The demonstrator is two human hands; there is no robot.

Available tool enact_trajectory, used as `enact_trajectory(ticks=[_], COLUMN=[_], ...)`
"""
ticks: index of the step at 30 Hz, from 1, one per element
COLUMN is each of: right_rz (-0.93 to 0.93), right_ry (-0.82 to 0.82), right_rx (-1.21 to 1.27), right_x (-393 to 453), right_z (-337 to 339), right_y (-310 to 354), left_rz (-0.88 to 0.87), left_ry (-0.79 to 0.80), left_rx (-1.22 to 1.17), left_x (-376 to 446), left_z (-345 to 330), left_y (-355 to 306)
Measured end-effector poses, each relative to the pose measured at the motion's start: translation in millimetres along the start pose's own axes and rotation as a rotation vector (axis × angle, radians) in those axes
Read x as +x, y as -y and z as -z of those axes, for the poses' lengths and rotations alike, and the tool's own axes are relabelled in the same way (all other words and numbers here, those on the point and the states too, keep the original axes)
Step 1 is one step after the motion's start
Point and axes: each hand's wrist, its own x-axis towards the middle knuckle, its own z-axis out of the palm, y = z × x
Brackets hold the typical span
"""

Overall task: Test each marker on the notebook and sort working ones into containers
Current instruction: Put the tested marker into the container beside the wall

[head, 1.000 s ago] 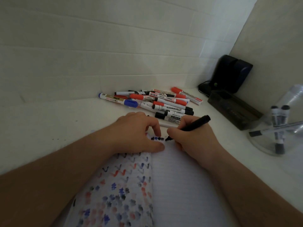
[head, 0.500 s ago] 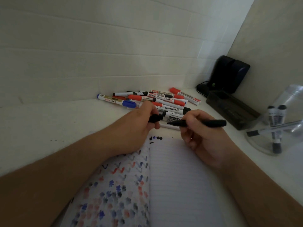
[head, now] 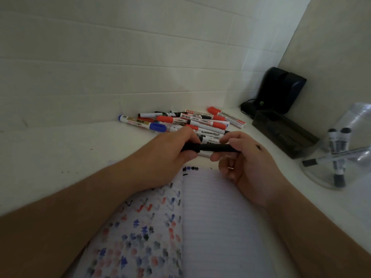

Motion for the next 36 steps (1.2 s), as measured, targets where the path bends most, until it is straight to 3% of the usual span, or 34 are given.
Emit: enact_trajectory(ticks=[6,12,21,24,26,29,36], right_rz=[0.086,0.158,0.083,0.046,0.037,0.080,0.212], right_ry=[-0.017,-0.002,-0.036,-0.042,-0.058,-0.157,-0.659], right_rx=[-0.008,-0.148,-0.162,-0.415,-0.455,-0.230,0.149], right_x=[-4,-7,-17,-46,-80,-151,-350], right_z=[-1,1,-6,-2,5,36,146], right_y=[3,4,21,28,25,20,-23], left_rz=[-0.045,-0.065,-0.162,-0.130,-0.160,-0.254,-0.282], left_ry=[-0.129,-0.103,-0.150,0.056,0.209,0.253,0.273], left_rx=[-0.074,-0.182,0.021,0.173,0.342,0.313,-0.250], left_x=[1,0,8,2,-5,-23,-100], left_z=[3,5,5,-1,-5,-24,-150], left_y=[2,-1,-11,-26,-51,-108,-274])
